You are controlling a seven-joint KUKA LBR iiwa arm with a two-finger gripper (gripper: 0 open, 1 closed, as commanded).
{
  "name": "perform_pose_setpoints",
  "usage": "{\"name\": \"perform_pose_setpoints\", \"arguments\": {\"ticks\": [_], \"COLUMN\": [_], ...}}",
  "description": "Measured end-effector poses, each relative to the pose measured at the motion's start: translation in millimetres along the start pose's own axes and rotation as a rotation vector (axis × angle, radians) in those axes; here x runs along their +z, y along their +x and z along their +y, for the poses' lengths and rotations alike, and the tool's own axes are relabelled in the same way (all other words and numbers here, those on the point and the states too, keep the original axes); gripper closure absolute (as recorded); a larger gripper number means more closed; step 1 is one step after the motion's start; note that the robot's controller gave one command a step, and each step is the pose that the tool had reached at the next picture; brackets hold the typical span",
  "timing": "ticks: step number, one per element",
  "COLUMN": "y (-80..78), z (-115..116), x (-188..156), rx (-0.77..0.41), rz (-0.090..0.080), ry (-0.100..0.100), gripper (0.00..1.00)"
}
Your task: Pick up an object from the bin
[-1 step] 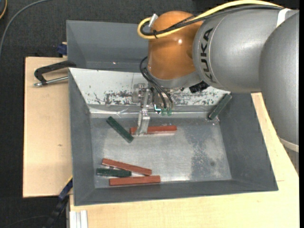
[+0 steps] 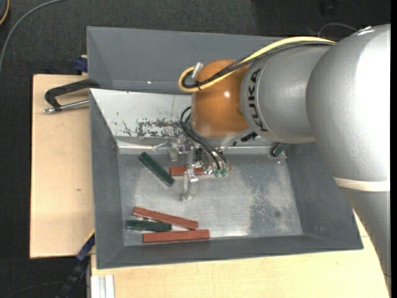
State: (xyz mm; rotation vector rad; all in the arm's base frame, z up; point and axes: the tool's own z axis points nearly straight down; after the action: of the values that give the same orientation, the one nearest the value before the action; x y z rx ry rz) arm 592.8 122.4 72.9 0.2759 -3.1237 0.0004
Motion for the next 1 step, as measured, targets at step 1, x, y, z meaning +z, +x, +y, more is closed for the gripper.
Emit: {"name": "perform_pose_setpoints", "arguments": {"ticks": [1], "y": [-2.2], "z": [0.5], "x": [-3.9], "rx": [0.001], "rz": [-0.007], "ry": [-0.002], "gripper": [1.0]}}
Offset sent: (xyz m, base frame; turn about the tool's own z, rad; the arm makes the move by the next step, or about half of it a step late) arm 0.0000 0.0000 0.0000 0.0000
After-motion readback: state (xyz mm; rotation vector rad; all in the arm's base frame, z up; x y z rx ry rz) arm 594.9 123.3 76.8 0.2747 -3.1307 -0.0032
